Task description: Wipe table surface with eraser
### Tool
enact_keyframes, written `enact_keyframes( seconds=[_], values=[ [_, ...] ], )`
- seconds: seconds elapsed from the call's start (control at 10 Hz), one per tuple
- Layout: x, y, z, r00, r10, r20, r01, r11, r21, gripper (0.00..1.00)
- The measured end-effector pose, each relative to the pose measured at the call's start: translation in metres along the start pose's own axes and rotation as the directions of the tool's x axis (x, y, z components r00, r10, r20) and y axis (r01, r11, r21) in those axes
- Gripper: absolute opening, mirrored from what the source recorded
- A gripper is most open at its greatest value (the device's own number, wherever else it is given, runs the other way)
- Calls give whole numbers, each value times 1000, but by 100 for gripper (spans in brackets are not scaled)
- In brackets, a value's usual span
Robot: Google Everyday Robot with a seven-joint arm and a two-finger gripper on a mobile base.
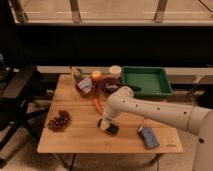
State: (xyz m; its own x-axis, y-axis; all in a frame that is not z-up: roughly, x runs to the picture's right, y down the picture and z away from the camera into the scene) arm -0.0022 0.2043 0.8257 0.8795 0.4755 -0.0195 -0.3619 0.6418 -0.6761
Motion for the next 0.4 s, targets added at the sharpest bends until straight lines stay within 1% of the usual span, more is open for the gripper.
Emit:
enact_keyframes(
  seconds=[0.2,0.4],
  values=[
    [3,13,4,1000,4,-7,-4,1000,-18,14],
    [19,14,2,999,37,-20,-38,999,-19,14]
  ],
)
